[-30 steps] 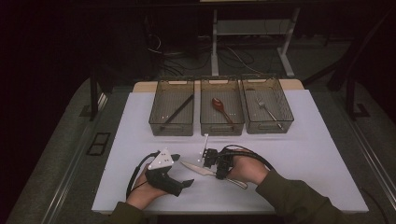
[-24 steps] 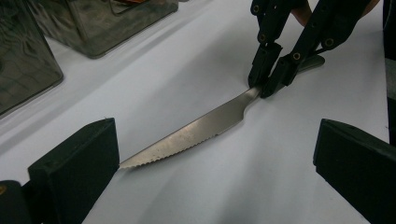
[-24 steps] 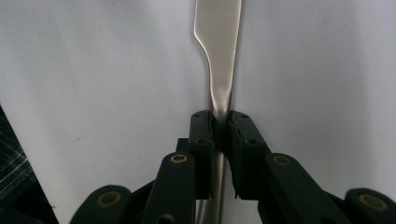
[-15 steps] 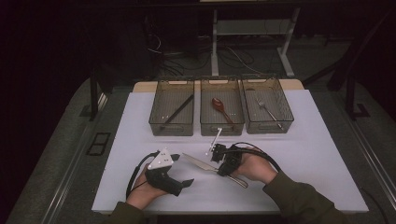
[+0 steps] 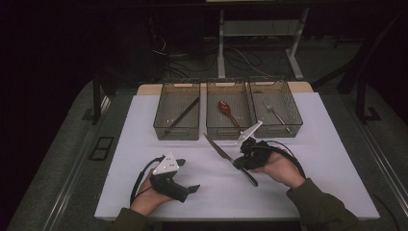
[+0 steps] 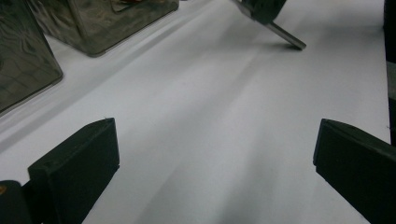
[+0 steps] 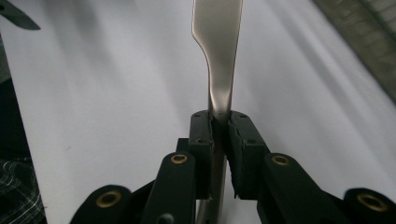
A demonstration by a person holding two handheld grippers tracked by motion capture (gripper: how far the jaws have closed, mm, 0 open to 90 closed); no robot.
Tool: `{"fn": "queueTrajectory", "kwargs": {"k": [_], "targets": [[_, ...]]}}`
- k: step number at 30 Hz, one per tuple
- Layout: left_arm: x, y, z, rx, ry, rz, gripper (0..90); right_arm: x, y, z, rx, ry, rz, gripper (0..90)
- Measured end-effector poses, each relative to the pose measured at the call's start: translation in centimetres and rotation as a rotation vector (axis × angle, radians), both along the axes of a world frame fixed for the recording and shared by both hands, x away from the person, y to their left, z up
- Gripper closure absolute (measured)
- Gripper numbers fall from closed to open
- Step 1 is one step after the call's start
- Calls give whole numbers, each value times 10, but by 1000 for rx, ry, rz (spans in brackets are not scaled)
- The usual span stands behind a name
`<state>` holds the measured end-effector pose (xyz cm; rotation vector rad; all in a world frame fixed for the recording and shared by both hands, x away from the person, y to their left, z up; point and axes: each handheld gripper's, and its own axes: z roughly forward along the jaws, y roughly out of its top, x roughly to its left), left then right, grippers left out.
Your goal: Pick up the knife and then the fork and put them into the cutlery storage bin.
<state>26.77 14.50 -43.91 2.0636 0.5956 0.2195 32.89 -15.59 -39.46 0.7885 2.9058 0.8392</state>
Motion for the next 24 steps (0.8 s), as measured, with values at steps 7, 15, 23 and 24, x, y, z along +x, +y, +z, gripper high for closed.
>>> {"fn": "queueTrajectory", "kwargs": {"k": [7,15,23,24], "targets": [[0,0,0,-6,-1,0,0,3,-28,8,97,-4,-74,793],[0,0,0,-7,-1,-1,0,8,-55,17,195,-46,-121,793],[1,0,0,1,5,1,0,13,-79,30,268,-82,-191,793],[1,0,-1,-1,6,0,0,14,-81,33,275,-87,-197,794]]}}
